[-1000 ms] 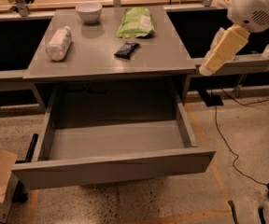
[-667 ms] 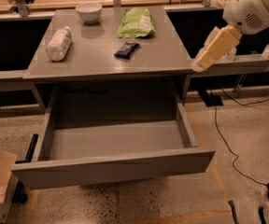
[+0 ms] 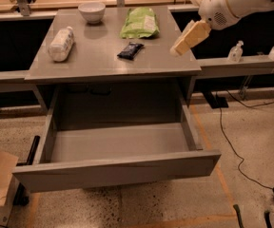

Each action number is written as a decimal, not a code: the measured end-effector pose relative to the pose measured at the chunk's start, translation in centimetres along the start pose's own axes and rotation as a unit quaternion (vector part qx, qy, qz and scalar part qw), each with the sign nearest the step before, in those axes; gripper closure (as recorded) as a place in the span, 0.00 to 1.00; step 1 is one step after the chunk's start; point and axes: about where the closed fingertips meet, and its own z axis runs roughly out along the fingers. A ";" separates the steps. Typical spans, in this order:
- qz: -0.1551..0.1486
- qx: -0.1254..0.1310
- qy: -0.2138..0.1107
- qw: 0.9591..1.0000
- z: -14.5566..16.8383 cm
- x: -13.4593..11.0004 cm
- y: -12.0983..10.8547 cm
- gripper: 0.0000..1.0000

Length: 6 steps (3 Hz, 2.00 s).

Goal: Place green rice chip bag into top drawer

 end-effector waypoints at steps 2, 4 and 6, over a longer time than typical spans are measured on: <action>0.006 0.011 -0.038 0.999 3.5 -1.9 -3.0 0.00; 0.059 0.022 -0.051 0.997 11.5 -0.8 -5.8 0.00; 0.122 0.089 -0.063 0.987 17.8 0.3 -10.5 0.00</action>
Offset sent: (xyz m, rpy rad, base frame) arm 0.0332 0.0169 0.0023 0.0523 -0.0270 0.0058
